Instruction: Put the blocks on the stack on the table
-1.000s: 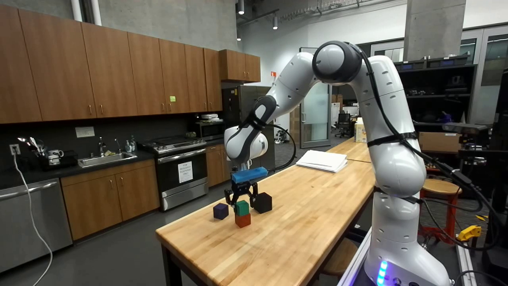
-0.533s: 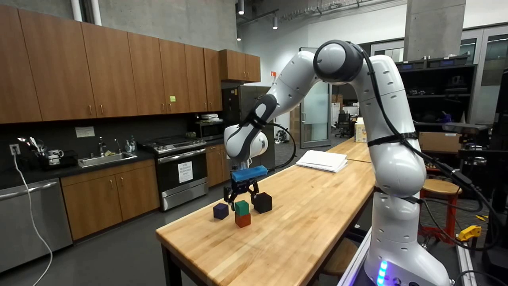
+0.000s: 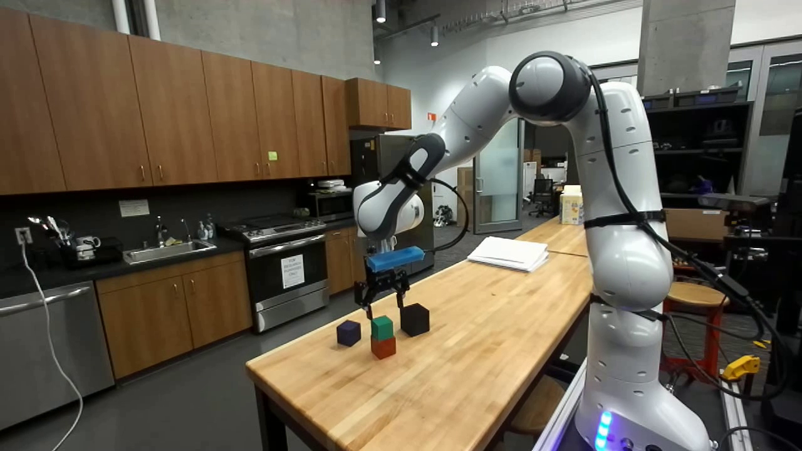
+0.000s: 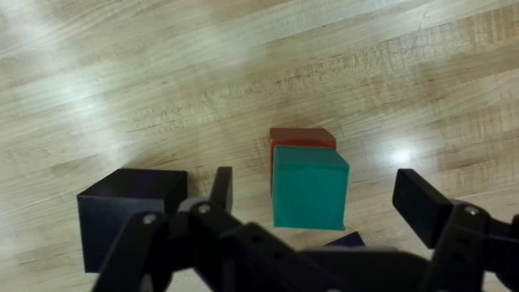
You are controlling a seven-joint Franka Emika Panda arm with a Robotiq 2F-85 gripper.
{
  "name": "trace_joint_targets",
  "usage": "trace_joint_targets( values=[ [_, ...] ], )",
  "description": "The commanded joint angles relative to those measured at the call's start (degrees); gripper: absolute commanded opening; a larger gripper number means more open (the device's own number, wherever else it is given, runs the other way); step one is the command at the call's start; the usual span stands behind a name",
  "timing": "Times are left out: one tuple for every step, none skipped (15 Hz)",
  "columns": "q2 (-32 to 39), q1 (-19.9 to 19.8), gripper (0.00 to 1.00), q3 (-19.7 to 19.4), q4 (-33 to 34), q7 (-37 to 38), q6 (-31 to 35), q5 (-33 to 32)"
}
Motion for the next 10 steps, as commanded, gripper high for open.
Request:
trace_joint_targets(
  values=[
    [-4.6, 0.0, 1.00, 0.4, -2.0, -1.6, -3.1, -1.1],
    [-5.4, -0.1, 1.00, 0.5, -2.1, -2.3, -4.0, -1.2],
    [-6.2, -0.2, 1.00, 0.7, -2.4, -3.0, -5.0, -1.5],
    [-7.0, -0.2, 1.00, 0.8, -2.6, -3.8, -6.0, -1.7],
    [-7.8, -0.3, 1.00, 1.0, -2.9, -4.6, -6.9, -1.8],
    [-8.7, -0.3, 1.00, 1.1, -3.2, -5.3, -8.0, -2.2],
    [-9.6, -0.3, 1.00, 1.3, -3.5, -6.1, -8.9, -2.6],
    [-10.5, -0.4, 1.00, 1.5, -3.8, -7.1, -10.2, -2.9],
    [-11.4, -0.5, 1.00, 1.6, -4.1, -7.8, -11.2, -3.4],
    [-12.3, -0.5, 1.00, 1.7, -4.4, -8.6, -12.1, -3.7]
  ],
)
